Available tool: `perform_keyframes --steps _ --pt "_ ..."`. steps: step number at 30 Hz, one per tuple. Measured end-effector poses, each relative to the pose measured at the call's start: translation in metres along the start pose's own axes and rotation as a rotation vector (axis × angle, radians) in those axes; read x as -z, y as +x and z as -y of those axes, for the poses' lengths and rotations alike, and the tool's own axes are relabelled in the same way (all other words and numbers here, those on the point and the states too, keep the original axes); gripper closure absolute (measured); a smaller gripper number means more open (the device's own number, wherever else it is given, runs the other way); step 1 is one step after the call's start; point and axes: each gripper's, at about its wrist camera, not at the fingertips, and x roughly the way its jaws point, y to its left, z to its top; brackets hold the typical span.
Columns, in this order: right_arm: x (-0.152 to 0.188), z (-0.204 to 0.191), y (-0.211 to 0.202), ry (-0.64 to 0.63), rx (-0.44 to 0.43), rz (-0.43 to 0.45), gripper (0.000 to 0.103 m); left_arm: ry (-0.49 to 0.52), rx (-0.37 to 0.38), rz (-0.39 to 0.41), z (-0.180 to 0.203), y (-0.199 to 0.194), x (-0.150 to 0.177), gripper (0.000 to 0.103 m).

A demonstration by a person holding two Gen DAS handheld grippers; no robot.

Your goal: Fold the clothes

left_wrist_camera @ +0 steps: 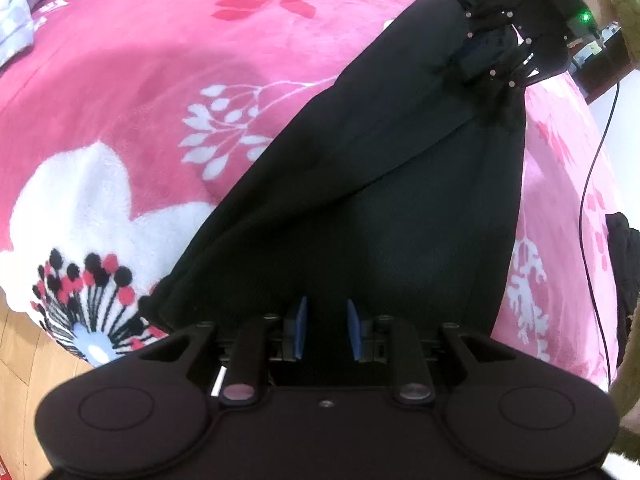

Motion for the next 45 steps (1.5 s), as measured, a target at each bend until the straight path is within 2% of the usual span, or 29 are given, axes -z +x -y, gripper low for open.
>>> perform_keyframes --steps 4,6,7,15,23,25,29,32,35,36,37,39,40,43,45 --pt "-0.001 0.004 0.010 -0.001 -0.030 -0.005 0.074 0.002 -0.001 0.001 0.000 0.000 0.000 0.083" --pt "-0.002 0.005 0.009 -0.010 -0.048 -0.009 0.086 0.003 -0.002 0.001 0.000 0.001 0.000 0.083" --pt "-0.003 0.006 0.007 -0.010 -0.050 -0.009 0.098 0.003 -0.002 0.002 0.000 0.001 0.000 0.083" --pt "-0.006 0.026 -0.022 0.049 0.049 0.051 0.099 0.002 -0.005 0.002 0.001 0.001 0.001 0.083" --pt "-0.021 0.045 -0.007 0.024 0.144 0.062 0.099 0.015 -0.011 0.007 0.002 0.001 0.003 0.082" --pt "-0.026 0.045 0.001 0.027 0.174 0.060 0.093 0.023 -0.013 0.008 0.003 0.001 0.004 0.082" --pt "-0.026 0.055 0.013 0.104 0.230 0.062 0.058 0.046 -0.021 0.010 0.006 0.001 0.005 0.082" --pt "-0.017 0.067 0.005 0.238 0.278 0.079 0.055 0.046 -0.019 0.012 0.005 0.001 0.005 0.082" --pt "-0.007 0.078 -0.009 0.405 0.383 0.100 0.055 0.043 -0.020 0.013 0.005 0.001 0.005 0.082" --pt "-0.002 0.083 -0.018 0.489 0.430 0.117 0.055 0.046 -0.022 0.013 0.005 0.001 0.005 0.082" --pt "0.003 0.086 -0.029 0.566 0.437 0.154 0.056 0.049 -0.025 0.013 0.006 0.001 0.005 0.082" --pt "0.007 0.085 -0.052 0.667 0.360 0.263 0.060 0.050 -0.032 0.012 0.007 0.001 0.005 0.082" --pt "0.005 0.080 -0.058 0.651 0.329 0.294 0.062 0.049 -0.035 0.012 0.008 0.001 0.006 0.082" --pt "-0.025 0.040 -0.073 0.449 0.214 0.363 0.064 0.043 -0.041 0.014 0.009 0.001 0.006 0.082" --pt "-0.055 0.008 -0.070 0.253 0.116 0.378 0.065 0.043 -0.045 0.015 0.009 0.001 0.007 0.082"
